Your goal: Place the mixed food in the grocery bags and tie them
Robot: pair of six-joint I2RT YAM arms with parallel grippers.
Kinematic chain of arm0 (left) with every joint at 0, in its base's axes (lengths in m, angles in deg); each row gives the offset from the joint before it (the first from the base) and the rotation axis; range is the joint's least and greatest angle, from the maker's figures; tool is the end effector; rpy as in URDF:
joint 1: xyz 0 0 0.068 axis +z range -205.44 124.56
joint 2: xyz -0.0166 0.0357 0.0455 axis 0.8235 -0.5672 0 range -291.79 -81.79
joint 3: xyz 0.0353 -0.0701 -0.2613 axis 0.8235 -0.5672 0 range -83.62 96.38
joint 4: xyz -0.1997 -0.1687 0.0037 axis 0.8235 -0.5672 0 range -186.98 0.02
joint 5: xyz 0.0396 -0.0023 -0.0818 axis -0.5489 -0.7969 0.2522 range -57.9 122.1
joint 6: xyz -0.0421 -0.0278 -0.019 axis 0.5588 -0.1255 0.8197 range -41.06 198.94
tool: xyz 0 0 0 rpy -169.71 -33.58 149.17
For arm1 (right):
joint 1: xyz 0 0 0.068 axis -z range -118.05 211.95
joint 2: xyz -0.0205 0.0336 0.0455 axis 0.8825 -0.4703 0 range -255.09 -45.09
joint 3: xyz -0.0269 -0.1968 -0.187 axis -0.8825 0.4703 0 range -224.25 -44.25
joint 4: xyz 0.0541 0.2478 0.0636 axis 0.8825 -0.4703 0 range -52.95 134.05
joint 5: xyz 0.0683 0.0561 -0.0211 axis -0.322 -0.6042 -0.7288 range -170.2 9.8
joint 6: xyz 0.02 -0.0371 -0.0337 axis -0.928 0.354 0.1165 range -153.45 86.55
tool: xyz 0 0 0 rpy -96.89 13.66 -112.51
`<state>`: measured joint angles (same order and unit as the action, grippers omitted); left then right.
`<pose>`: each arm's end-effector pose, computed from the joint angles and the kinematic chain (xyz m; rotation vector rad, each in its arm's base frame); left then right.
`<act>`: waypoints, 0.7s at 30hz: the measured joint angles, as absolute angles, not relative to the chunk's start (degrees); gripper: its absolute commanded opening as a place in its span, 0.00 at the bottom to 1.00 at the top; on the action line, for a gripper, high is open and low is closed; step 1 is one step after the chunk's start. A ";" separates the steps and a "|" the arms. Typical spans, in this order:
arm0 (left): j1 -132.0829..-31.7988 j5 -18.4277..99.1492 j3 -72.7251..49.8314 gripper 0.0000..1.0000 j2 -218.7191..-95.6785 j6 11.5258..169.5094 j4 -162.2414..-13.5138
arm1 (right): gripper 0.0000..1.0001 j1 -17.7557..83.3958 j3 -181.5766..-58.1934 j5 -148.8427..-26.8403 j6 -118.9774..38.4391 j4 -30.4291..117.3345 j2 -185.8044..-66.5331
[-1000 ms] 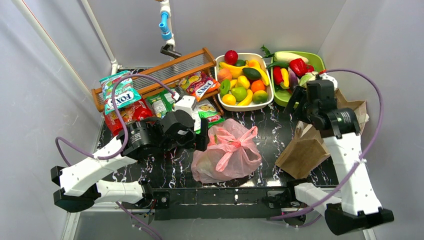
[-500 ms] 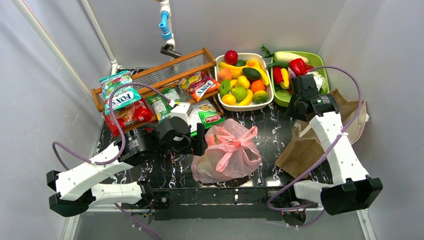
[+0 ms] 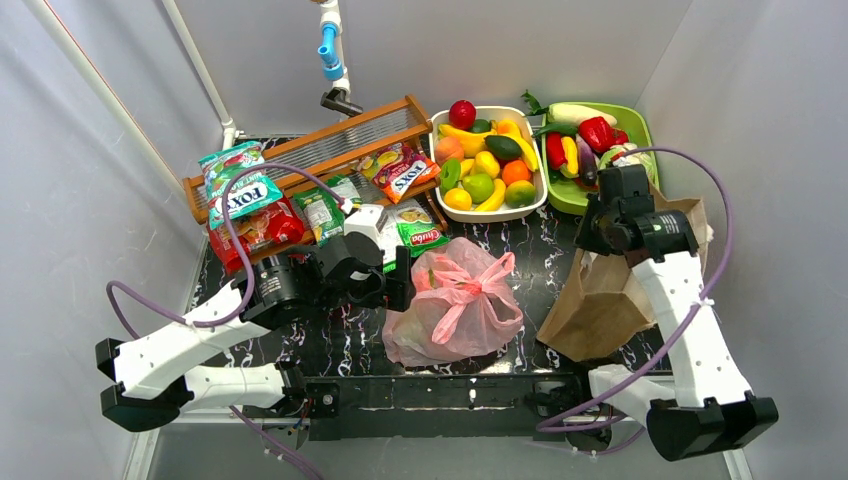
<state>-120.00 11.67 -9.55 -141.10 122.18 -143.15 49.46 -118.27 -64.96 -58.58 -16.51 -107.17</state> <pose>0.0932 -0.1672 0.3943 0.2246 2.2586 -0.6430 0.1927 0.0331 0.3749 0.3811 2.3495 -0.0116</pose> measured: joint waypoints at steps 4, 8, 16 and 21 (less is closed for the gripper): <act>-120.00 11.56 -8.48 0.98 -141.76 121.96 -143.37 | 0.01 48.60 -118.27 -70.73 -58.56 -18.34 -104.13; -120.00 11.52 -8.09 0.98 -142.11 121.70 -143.26 | 0.01 46.51 -117.77 -77.13 -58.80 -19.26 -100.38; -120.00 11.54 -6.62 0.98 -144.14 121.33 -143.10 | 0.01 37.28 -111.08 -86.70 -60.33 -18.56 -95.94; -120.00 11.56 -6.54 0.98 -144.49 121.40 -143.15 | 0.01 33.37 -110.12 -89.39 -60.76 -17.07 -95.87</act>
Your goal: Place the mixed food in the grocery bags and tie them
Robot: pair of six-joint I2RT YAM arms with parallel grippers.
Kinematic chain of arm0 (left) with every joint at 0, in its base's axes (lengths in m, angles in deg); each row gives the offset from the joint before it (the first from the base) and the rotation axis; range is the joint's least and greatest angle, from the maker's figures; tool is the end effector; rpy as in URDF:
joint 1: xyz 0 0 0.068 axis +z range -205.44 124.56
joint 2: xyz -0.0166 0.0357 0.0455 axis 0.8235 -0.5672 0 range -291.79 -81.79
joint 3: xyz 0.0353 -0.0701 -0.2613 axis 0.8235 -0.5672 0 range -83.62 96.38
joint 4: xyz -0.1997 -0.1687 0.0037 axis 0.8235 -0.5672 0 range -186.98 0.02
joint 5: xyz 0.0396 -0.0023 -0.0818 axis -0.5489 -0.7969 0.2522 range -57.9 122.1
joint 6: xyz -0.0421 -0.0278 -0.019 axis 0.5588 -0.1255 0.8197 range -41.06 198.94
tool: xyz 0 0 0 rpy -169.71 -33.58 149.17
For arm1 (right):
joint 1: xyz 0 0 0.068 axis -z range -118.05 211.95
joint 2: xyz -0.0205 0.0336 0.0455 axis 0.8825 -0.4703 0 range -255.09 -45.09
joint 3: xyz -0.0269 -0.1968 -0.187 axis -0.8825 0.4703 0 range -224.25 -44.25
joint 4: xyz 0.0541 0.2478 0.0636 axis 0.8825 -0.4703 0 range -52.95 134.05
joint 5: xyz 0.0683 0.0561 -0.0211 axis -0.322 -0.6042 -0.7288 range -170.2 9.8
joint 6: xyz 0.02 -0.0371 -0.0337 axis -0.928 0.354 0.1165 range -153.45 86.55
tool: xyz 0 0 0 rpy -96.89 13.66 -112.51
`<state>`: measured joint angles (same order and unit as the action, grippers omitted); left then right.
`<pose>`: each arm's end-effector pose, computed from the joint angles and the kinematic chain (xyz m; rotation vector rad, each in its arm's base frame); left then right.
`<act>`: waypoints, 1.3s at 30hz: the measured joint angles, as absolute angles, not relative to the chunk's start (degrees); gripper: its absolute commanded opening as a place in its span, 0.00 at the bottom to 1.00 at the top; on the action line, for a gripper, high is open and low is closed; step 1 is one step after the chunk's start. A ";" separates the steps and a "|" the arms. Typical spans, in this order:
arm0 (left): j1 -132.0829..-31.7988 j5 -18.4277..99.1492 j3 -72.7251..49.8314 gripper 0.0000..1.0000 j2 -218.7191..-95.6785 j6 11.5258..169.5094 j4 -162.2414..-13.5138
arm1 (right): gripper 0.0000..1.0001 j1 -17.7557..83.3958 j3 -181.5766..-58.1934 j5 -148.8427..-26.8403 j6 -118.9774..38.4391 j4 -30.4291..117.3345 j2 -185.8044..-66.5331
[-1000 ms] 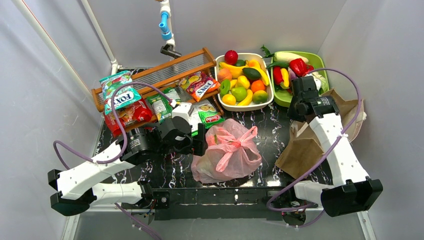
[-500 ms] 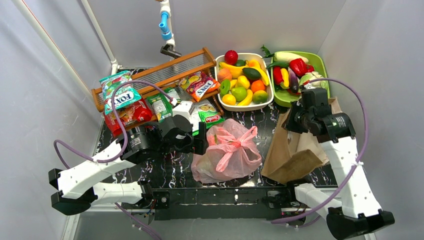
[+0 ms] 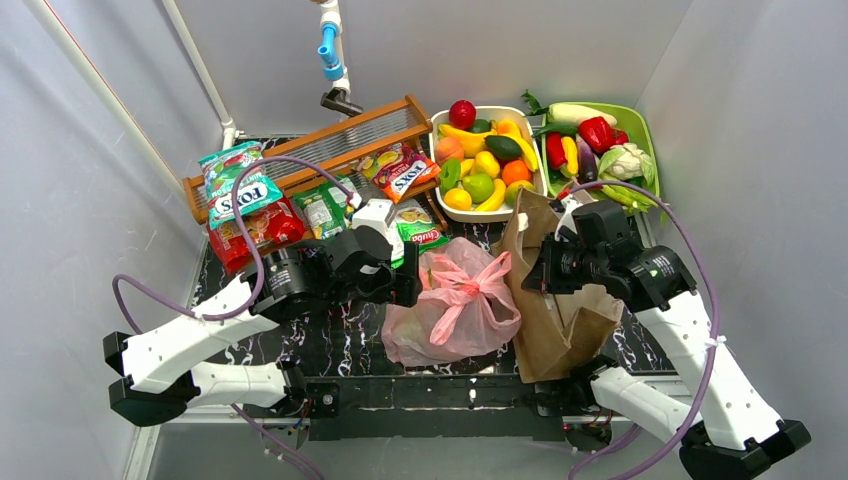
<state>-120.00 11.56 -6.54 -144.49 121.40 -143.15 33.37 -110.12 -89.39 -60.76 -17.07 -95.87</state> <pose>0.0993 -0.1798 0.3998 0.2408 2.2593 -0.6283 0.1288 0.0766 0.3612 -0.1071 2.4587 0.6400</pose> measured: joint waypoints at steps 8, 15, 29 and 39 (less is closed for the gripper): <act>-120.00 11.24 -6.08 0.98 -144.45 122.12 -144.07 | 0.09 31.95 -109.16 -92.84 -60.39 -14.19 -95.65; -119.97 9.66 -5.42 0.98 -143.31 122.40 -146.51 | 0.50 31.42 -108.78 -94.59 -59.69 -14.10 -95.46; -119.67 7.76 -4.00 0.98 -142.87 121.55 -147.43 | 0.80 31.42 -126.36 -83.27 -58.21 -24.03 -98.50; -119.67 7.46 -4.33 0.98 -142.00 121.55 -147.24 | 0.90 31.42 -127.89 -70.42 -57.60 -29.51 -98.82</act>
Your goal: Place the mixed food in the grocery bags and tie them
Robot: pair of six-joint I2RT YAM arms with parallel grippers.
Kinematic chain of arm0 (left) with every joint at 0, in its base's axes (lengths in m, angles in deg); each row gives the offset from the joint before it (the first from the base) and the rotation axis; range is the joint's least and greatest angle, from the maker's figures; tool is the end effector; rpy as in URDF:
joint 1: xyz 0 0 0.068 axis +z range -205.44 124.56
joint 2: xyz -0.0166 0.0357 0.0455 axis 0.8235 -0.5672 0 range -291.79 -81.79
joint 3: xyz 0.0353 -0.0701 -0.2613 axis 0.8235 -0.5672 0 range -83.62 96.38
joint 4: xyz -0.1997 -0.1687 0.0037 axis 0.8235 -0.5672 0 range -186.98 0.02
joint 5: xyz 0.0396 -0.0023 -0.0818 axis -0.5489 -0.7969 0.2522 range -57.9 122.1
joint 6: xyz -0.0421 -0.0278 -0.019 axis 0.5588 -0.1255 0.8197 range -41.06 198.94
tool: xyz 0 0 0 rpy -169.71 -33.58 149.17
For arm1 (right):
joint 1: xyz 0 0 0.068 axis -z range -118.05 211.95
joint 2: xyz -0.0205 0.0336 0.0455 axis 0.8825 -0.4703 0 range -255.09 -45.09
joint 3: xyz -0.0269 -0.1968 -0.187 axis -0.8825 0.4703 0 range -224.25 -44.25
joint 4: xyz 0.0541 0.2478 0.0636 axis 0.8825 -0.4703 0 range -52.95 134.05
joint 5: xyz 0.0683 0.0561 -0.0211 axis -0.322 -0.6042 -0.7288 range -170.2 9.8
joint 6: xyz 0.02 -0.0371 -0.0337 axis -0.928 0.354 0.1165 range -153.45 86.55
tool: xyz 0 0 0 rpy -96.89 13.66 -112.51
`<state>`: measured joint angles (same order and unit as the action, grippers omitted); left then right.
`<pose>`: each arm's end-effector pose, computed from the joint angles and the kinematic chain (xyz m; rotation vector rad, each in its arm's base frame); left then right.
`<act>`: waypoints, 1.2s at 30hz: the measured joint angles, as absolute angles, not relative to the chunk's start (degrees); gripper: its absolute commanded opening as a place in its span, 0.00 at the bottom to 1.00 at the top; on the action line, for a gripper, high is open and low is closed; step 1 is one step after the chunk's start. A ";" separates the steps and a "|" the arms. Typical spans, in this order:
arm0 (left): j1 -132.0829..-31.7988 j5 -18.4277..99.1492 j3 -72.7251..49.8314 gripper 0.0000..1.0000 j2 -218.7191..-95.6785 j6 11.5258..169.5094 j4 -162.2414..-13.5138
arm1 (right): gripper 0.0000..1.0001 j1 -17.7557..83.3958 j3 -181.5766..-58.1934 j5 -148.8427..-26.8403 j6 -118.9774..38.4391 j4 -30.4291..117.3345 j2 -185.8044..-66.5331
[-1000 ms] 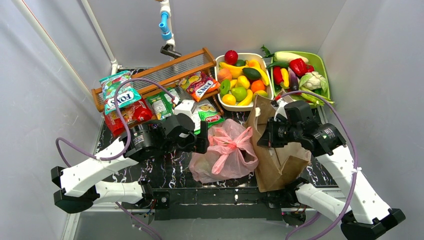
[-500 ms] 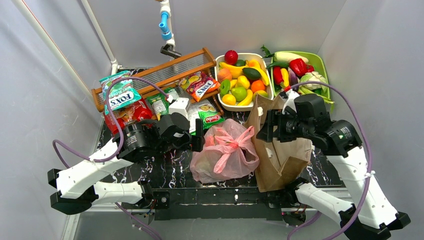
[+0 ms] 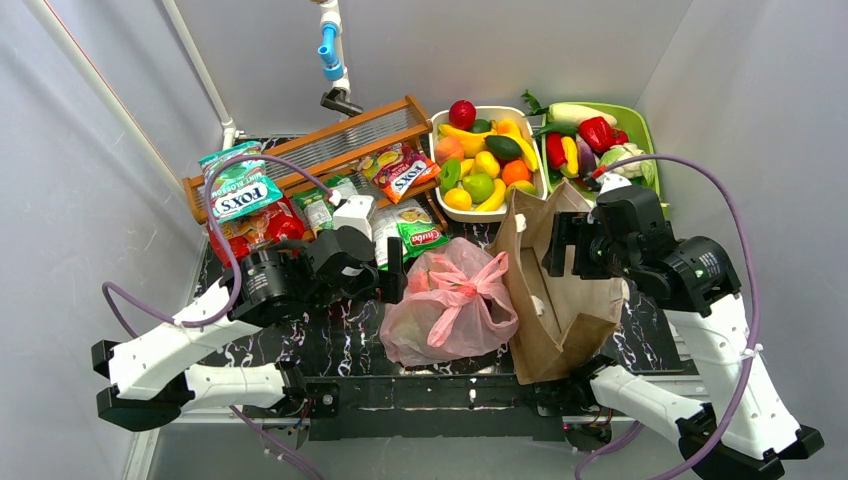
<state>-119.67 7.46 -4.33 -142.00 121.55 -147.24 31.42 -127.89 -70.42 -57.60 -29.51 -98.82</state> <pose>0.0935 -0.1597 0.4137 0.1844 2.2191 -0.5757 0.1109 0.0583 0.4252 -0.0445 2.3353 0.2815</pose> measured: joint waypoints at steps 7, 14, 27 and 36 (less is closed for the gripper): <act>-119.67 7.39 -5.07 0.98 -140.38 121.57 -147.00 | 0.98 34.59 -130.09 -65.28 -57.03 -30.06 -99.63; -119.67 7.39 -5.34 0.98 -140.05 121.57 -147.00 | 0.97 42.64 -130.25 -64.85 -56.04 -30.06 -101.23; -119.67 7.46 -4.94 0.98 -140.95 121.61 -147.43 | 0.95 47.23 -125.13 -59.97 -57.53 -29.84 -96.00; -119.67 8.44 -4.70 0.98 -141.91 122.03 -147.04 | 0.79 51.23 -115.60 -58.94 -58.10 -25.71 -96.62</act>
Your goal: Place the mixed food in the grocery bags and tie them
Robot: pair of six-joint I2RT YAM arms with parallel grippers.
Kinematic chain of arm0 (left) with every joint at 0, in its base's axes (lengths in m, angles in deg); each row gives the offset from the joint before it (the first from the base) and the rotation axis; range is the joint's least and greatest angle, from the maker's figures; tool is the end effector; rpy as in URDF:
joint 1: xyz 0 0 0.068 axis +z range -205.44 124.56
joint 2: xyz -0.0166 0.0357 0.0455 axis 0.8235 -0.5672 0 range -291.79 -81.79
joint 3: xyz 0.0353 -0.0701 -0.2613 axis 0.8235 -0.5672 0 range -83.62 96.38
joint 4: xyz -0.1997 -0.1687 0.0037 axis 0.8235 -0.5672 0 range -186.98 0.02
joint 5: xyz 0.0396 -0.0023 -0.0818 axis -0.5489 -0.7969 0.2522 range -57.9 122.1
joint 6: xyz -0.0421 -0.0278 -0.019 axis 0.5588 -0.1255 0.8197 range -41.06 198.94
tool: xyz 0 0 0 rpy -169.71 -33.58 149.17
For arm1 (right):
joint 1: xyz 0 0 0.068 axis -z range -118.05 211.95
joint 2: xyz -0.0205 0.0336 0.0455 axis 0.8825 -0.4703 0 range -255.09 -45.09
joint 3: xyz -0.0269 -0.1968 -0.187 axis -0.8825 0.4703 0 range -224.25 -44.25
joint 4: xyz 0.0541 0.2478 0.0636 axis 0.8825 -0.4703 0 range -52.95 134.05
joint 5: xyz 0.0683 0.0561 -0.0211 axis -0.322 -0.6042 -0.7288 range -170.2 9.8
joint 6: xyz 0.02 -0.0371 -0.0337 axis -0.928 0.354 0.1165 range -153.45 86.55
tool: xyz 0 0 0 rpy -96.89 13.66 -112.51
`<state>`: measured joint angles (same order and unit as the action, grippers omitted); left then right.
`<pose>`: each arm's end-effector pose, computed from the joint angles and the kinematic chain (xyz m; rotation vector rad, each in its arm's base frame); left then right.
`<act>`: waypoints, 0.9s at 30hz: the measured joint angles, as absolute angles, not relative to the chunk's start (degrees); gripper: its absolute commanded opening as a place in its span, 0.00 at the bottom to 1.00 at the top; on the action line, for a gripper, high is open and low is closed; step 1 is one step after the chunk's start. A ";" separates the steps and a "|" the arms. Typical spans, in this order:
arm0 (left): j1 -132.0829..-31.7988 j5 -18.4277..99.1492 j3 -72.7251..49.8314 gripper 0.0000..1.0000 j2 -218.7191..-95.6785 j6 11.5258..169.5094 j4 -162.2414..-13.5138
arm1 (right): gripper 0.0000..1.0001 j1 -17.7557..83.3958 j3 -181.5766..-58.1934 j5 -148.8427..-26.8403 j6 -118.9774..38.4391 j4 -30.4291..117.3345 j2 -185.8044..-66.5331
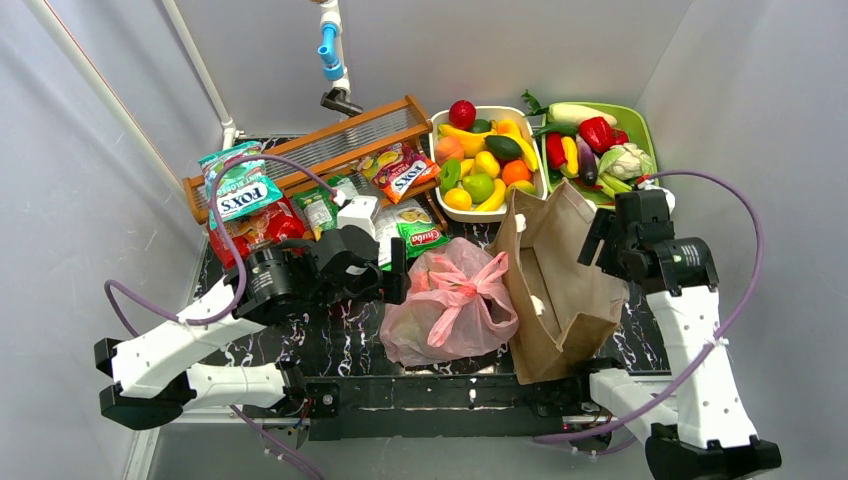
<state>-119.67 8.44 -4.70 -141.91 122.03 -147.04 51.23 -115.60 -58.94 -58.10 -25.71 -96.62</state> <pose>0.0932 -0.1603 0.4122 0.1860 2.2299 -0.5933 0.1349 0.0124 0.3777 0.4474 2.3282 -0.1610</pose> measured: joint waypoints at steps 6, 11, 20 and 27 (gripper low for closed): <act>-119.67 9.44 -3.98 0.98 -143.35 122.05 -147.00 | 0.51 53.70 -115.25 -60.98 -58.47 -19.68 -99.89; -119.67 9.47 -3.96 0.98 -143.35 122.42 -146.93 | 0.24 53.70 -113.26 -63.18 -58.14 -17.38 -99.78; -119.67 8.66 -0.81 0.98 -143.27 122.58 -148.15 | 0.01 53.70 -110.88 -71.86 -56.76 -15.22 -97.93; -119.12 5.62 3.25 0.98 -142.22 121.42 -149.38 | 0.01 53.70 -111.03 -81.85 -56.52 -14.39 -96.94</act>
